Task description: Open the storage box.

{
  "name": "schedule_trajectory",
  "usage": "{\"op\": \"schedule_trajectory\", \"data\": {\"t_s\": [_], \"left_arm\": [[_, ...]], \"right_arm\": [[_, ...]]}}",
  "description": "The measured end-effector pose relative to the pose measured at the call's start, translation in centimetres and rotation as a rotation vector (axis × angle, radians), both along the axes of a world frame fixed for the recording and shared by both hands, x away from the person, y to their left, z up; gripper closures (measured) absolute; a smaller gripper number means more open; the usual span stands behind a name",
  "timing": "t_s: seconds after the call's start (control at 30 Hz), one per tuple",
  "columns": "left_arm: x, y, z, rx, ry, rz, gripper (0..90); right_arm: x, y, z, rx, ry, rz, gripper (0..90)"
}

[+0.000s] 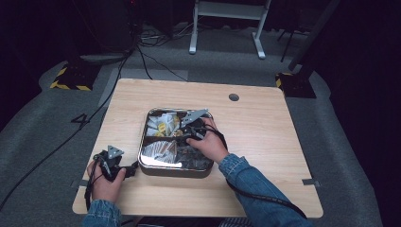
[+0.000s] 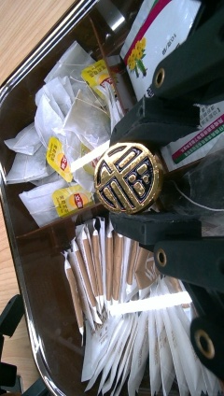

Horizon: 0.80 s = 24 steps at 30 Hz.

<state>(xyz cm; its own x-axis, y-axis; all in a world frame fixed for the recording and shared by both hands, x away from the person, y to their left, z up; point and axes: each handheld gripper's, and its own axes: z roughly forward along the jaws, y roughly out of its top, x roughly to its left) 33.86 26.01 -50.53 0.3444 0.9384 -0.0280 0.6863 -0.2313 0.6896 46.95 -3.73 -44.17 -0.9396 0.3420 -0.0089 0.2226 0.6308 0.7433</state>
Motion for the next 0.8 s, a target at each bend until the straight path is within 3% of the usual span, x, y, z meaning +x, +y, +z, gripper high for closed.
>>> {"op": "schedule_trajectory", "data": {"t_s": [0.27, 0.57, 0.8], "left_arm": [[0.0, 0.0, 0.0, 0.0, 0.0, 0.0, 15.0], [0.0, 0.0, 0.01, 0.0, 0.0, 0.0, 15.0], [0.0, -0.01, 0.01, 0.001, 0.0, -0.007, 15.0]], "right_arm": [[-0.13, -0.02, 0.0, 0.003, 0.0, -0.011, 58.7], [-0.2, 0.44, 0.53, -0.025, 0.04, -0.056, 58.8], [-0.41, 0.38, 0.46, -0.009, 0.024, -0.074, 58.8]]}}
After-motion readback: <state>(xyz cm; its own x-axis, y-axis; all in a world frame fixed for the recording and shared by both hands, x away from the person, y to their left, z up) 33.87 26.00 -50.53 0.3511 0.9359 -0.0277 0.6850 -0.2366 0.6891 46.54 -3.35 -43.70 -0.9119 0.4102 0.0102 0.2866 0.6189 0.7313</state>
